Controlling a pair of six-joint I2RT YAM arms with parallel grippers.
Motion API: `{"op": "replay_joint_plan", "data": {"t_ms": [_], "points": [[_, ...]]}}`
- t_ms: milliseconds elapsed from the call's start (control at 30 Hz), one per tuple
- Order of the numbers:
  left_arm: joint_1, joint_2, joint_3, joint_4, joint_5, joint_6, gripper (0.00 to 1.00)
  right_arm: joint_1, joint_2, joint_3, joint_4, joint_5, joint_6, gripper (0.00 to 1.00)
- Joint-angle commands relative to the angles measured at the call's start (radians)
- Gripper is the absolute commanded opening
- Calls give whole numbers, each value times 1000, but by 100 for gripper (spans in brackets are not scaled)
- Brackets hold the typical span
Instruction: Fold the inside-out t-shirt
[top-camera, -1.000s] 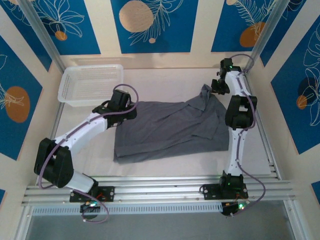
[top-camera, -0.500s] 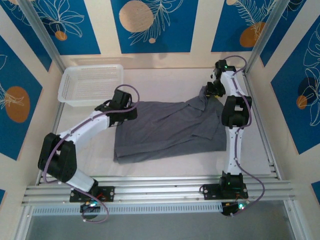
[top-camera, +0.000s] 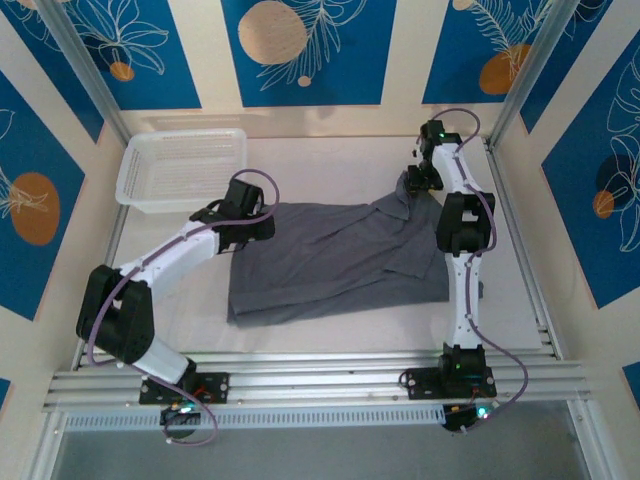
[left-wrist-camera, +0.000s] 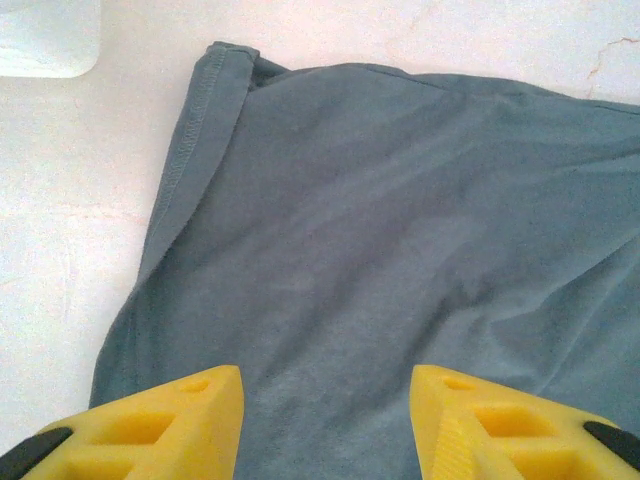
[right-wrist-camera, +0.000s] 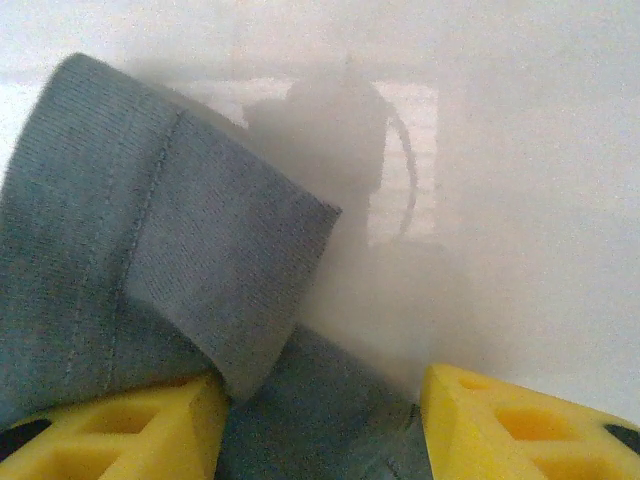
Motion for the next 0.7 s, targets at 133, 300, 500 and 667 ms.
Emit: {"op": "replay_joint_plan", "data": {"t_ms": [133,300,500,667], "points": [[12,24,14,-10,16,24,47,-8,43,20,-8,-97,-35,40],[18,44,49,-42,2,28,47,-40,19,50,-22,-139,10,10],[24,155,196,-134,-116,3,44,-81,-128,-59,11,-128,104,0],[-2,277,334,-179,-283,-89,42,-117,-293,-310,151,-44,148,0]]}}
